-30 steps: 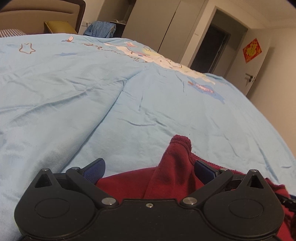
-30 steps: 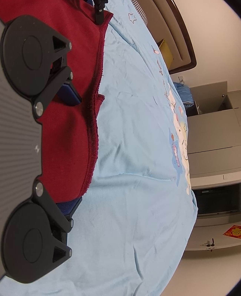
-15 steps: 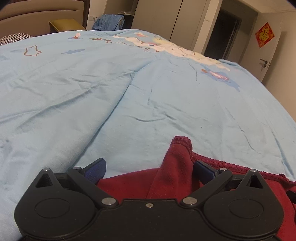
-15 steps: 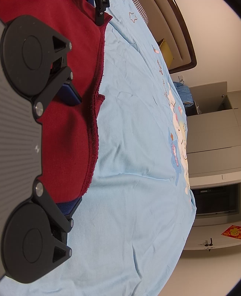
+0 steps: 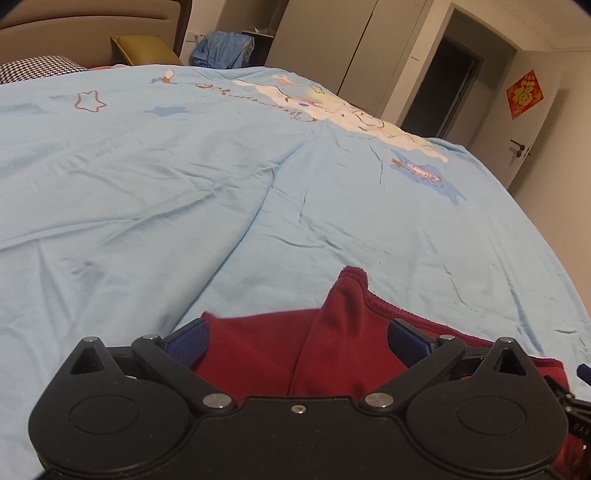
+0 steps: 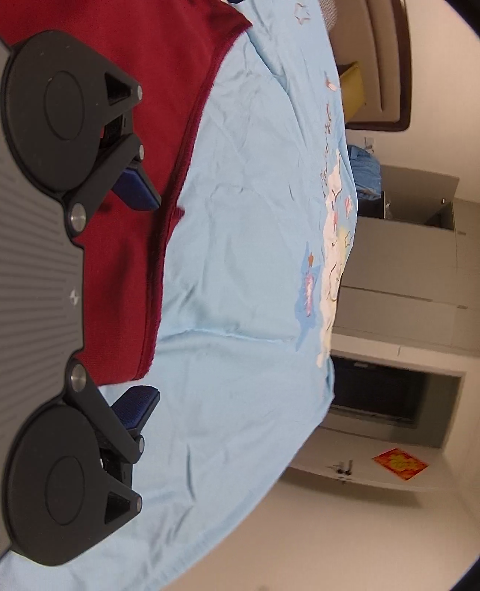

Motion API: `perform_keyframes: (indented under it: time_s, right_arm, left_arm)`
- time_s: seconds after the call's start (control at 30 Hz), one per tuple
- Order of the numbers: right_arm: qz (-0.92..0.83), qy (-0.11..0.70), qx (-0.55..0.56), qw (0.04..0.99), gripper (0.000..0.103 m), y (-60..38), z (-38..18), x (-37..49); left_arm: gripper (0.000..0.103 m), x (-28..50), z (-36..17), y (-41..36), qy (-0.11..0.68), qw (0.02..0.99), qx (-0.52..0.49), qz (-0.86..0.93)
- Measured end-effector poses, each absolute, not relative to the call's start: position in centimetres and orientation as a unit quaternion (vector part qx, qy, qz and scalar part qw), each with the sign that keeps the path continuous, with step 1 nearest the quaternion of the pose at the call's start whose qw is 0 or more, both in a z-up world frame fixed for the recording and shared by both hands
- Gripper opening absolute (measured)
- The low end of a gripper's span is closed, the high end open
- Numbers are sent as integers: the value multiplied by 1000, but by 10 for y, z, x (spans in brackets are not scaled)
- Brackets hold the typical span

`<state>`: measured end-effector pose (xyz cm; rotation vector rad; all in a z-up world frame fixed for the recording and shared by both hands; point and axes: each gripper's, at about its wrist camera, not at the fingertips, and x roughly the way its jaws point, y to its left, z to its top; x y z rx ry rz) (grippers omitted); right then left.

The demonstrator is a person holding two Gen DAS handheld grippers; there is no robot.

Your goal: Fold small clothes

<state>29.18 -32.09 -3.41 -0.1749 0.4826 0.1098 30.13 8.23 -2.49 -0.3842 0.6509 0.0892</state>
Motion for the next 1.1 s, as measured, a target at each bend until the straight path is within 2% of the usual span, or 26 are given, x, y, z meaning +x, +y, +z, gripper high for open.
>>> perform_keyframes:
  time_s: [0.43, 0.73, 1.1]
  right_arm:
    - [153, 213, -215, 941, 103, -229, -44, 208]
    - [128, 211, -201, 948, 103, -224, -56, 168]
    - [94, 203, -165, 961, 103, -232, -77, 143]
  left_arm:
    - [102, 191, -23, 95, 301, 925, -225, 65]
    - [102, 139, -35, 94, 303, 918, -251, 50]
    - [102, 142, -57, 74, 322, 902, -287, -1]
